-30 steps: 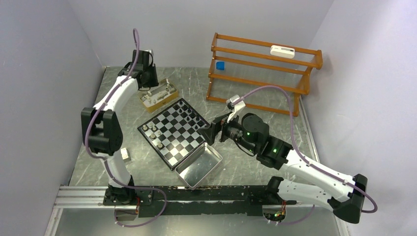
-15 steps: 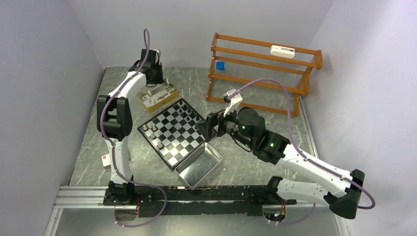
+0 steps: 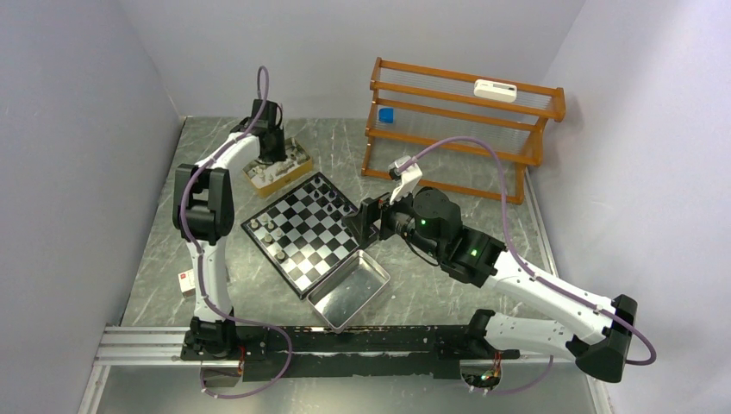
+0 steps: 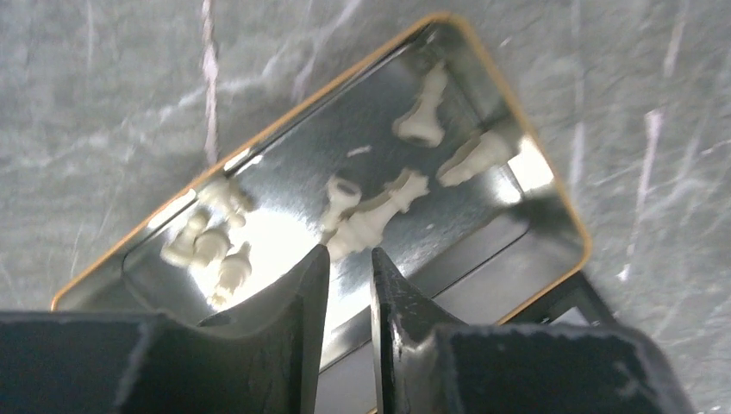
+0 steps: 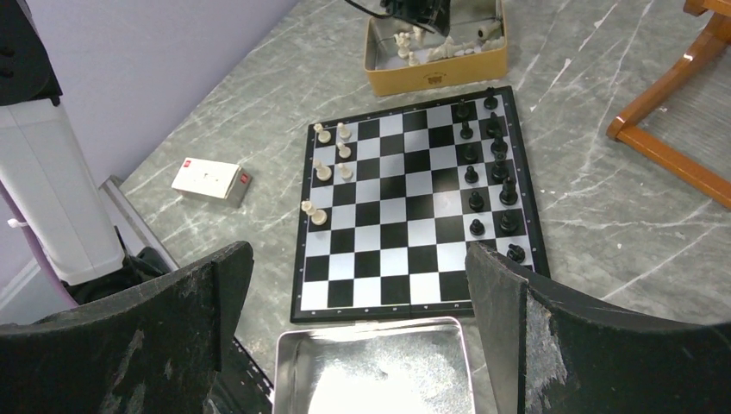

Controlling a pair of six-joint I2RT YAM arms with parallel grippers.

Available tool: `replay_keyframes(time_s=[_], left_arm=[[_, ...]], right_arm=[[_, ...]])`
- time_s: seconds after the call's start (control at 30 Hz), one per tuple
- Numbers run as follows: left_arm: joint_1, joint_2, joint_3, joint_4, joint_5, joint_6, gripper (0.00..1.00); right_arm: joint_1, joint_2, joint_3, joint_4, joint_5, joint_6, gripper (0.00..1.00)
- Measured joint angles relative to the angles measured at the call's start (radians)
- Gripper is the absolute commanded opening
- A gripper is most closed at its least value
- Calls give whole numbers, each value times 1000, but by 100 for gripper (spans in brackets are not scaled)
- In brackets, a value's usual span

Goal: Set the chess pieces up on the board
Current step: Pick up the chess piece from the storage box.

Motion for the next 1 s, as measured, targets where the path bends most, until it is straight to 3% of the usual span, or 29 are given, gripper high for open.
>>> replay_keyframes(time_s=[0.27,1.0], left_arm=[[1,-20,-46,-56,-83,-14,31],[7,-50,-85,-85,-122,-27,31]], right_arm=[[0,-4,-2,5,-12,0,99],[0,-56,-24,23,-15,4,99]])
